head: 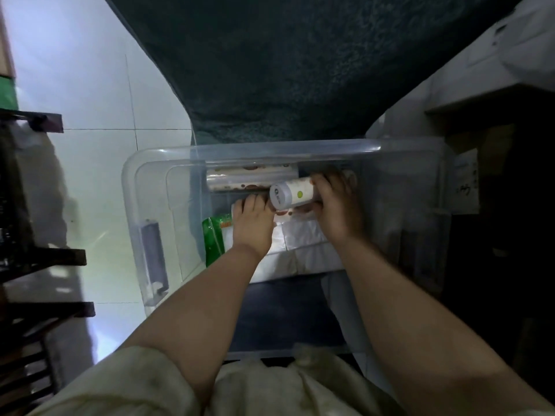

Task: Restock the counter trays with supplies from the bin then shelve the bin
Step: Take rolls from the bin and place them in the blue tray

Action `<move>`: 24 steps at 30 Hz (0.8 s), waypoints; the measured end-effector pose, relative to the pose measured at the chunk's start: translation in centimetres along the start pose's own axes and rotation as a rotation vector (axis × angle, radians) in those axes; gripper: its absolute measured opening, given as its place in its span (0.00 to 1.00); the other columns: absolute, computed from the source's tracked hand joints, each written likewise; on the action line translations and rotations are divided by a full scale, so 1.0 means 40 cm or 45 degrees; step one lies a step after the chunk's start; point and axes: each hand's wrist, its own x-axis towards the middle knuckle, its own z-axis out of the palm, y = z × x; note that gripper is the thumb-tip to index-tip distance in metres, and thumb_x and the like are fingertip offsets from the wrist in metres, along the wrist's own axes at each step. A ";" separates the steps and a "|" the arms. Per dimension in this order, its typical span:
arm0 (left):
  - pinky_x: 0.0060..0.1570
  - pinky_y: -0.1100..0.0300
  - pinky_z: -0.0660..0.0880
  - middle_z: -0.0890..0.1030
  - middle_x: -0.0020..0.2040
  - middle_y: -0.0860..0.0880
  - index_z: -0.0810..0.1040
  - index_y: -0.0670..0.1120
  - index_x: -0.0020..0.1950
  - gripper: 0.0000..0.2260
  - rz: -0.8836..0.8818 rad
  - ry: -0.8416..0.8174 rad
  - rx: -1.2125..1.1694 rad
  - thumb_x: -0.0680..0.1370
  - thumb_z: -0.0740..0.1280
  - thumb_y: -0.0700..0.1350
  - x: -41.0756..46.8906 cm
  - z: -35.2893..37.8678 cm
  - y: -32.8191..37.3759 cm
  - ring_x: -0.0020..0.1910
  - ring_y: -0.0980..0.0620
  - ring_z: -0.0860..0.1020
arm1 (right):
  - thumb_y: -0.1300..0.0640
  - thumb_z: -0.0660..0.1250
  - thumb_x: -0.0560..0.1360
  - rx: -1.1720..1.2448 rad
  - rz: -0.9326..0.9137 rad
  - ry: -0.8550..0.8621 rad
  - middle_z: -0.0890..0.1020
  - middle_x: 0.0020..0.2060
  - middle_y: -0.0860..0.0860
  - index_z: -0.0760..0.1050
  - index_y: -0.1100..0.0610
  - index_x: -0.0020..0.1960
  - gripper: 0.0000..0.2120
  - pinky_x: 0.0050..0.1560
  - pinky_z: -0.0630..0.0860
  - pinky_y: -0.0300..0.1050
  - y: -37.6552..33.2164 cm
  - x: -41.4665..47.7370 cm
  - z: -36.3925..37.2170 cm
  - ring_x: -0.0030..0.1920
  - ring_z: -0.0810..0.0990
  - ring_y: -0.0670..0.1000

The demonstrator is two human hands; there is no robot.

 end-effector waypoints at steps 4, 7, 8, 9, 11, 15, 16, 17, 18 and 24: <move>0.57 0.46 0.66 0.78 0.53 0.44 0.75 0.45 0.61 0.24 0.115 0.074 0.065 0.66 0.73 0.40 -0.099 -0.083 -0.028 0.54 0.42 0.73 | 0.64 0.72 0.65 0.079 -0.039 0.013 0.73 0.57 0.61 0.73 0.56 0.62 0.25 0.55 0.73 0.55 -0.079 -0.069 -0.074 0.57 0.71 0.63; 0.53 0.46 0.70 0.79 0.54 0.43 0.78 0.45 0.58 0.22 0.226 0.150 0.045 0.65 0.75 0.41 -0.182 -0.156 -0.046 0.53 0.41 0.75 | 0.61 0.74 0.64 -0.011 -0.062 0.106 0.73 0.53 0.60 0.74 0.55 0.59 0.25 0.50 0.75 0.56 -0.136 -0.141 -0.151 0.54 0.72 0.62; 0.52 0.46 0.71 0.79 0.54 0.44 0.78 0.46 0.59 0.24 0.271 0.170 0.054 0.64 0.76 0.41 -0.206 -0.180 -0.052 0.52 0.41 0.76 | 0.60 0.75 0.63 -0.038 -0.060 0.158 0.74 0.51 0.60 0.75 0.54 0.59 0.25 0.49 0.74 0.56 -0.153 -0.165 -0.178 0.53 0.72 0.62; 0.51 0.46 0.72 0.80 0.53 0.44 0.78 0.47 0.59 0.25 0.320 0.198 0.063 0.63 0.77 0.41 -0.233 -0.205 -0.060 0.51 0.41 0.77 | 0.60 0.75 0.63 -0.054 -0.049 0.213 0.74 0.51 0.60 0.75 0.54 0.59 0.25 0.50 0.74 0.56 -0.173 -0.191 -0.203 0.52 0.73 0.62; 0.50 0.46 0.73 0.80 0.50 0.45 0.80 0.48 0.58 0.25 0.433 0.262 0.069 0.62 0.78 0.41 -0.289 -0.251 -0.074 0.48 0.42 0.78 | 0.60 0.76 0.62 -0.073 -0.009 0.335 0.75 0.50 0.59 0.76 0.54 0.60 0.26 0.51 0.72 0.55 -0.213 -0.247 -0.251 0.51 0.73 0.62; 0.52 0.46 0.71 0.80 0.51 0.46 0.80 0.49 0.58 0.24 0.602 0.407 0.051 0.63 0.79 0.42 -0.398 -0.331 -0.101 0.50 0.42 0.76 | 0.59 0.76 0.64 -0.102 0.109 0.590 0.75 0.50 0.58 0.76 0.54 0.61 0.26 0.54 0.70 0.56 -0.300 -0.380 -0.314 0.53 0.73 0.60; 0.53 0.46 0.71 0.80 0.52 0.47 0.79 0.50 0.58 0.25 0.637 0.433 0.045 0.63 0.79 0.43 -0.422 -0.351 -0.105 0.51 0.42 0.76 | 0.59 0.75 0.64 -0.101 0.146 0.643 0.75 0.51 0.57 0.75 0.53 0.62 0.27 0.55 0.69 0.56 -0.320 -0.416 -0.322 0.54 0.72 0.60; 0.53 0.46 0.70 0.79 0.52 0.47 0.79 0.51 0.59 0.25 0.676 0.452 0.038 0.63 0.79 0.43 -0.441 -0.371 -0.106 0.52 0.42 0.76 | 0.58 0.75 0.64 -0.101 0.179 0.698 0.75 0.52 0.57 0.75 0.53 0.62 0.27 0.56 0.68 0.56 -0.340 -0.453 -0.328 0.54 0.72 0.60; 0.53 0.47 0.70 0.79 0.52 0.47 0.79 0.51 0.59 0.26 0.716 0.468 0.030 0.62 0.79 0.43 -0.456 -0.393 -0.106 0.52 0.42 0.75 | 0.58 0.75 0.64 -0.104 0.204 0.758 0.75 0.53 0.57 0.75 0.52 0.63 0.27 0.57 0.68 0.56 -0.357 -0.488 -0.334 0.55 0.72 0.60; 0.53 0.51 0.62 0.77 0.53 0.49 0.79 0.52 0.60 0.24 0.966 0.631 -0.030 0.64 0.77 0.44 -0.508 -0.538 -0.049 0.53 0.45 0.70 | 0.56 0.76 0.65 -0.234 0.366 1.068 0.75 0.54 0.58 0.75 0.52 0.62 0.26 0.56 0.66 0.57 -0.414 -0.704 -0.408 0.55 0.72 0.61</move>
